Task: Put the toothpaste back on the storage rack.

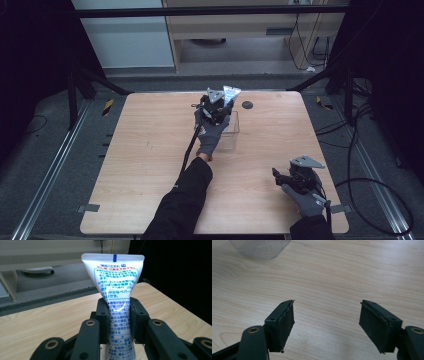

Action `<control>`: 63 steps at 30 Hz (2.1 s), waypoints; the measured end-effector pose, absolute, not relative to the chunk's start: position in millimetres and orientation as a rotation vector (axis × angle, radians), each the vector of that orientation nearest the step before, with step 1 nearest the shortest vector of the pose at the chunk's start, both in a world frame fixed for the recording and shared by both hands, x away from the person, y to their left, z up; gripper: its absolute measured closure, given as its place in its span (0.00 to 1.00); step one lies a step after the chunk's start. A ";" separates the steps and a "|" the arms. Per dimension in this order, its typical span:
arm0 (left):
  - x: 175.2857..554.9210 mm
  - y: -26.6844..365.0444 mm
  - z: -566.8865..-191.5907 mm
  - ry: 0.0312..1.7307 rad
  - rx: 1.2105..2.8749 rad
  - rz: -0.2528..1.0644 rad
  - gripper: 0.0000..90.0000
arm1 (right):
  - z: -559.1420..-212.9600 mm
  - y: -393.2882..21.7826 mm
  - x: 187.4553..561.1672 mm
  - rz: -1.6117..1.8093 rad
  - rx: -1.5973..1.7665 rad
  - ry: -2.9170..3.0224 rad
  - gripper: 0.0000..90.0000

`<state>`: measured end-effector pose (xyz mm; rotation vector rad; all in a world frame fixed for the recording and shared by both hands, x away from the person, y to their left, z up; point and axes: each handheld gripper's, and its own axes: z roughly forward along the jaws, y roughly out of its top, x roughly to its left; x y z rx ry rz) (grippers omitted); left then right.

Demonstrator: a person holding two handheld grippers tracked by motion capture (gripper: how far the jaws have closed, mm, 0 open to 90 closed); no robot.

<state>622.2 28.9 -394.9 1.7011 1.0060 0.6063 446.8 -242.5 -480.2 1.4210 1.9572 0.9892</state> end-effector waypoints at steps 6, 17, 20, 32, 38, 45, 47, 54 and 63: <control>621.0 25.2 -404.9 0.995 1.719 0.609 0.80 | -480.2 -242.0 446.6 0.988 1.418 1.956 0.31; 617.5 23.5 -420.8 0.975 1.760 0.597 0.79 | -480.3 -240.4 446.1 0.994 1.425 1.962 0.31; 616.9 23.3 -424.1 0.977 1.785 0.588 0.79 | -480.2 -240.3 446.1 0.994 1.425 1.962 0.31; 612.2 25.8 -432.5 0.992 1.855 0.562 0.75 | -480.9 -239.8 446.2 0.986 1.422 1.962 0.31; 607.1 30.3 -428.4 0.988 1.850 0.528 0.67 | -481.0 -239.0 446.3 0.984 1.421 1.965 0.30; 587.4 45.7 -403.3 0.931 1.819 0.532 0.55 | -480.7 -238.8 446.2 0.982 1.423 1.961 0.30; 577.8 51.3 -396.9 0.905 1.841 0.548 0.52 | -480.6 -239.4 446.5 0.981 1.420 1.960 0.30; 545.2 82.4 -389.6 0.870 1.877 0.499 0.45 | -481.5 -242.3 446.2 0.966 1.430 1.947 0.29; 513.7 136.7 -401.4 0.932 1.945 0.518 0.39 | -482.5 -244.3 445.0 0.964 1.436 1.942 0.28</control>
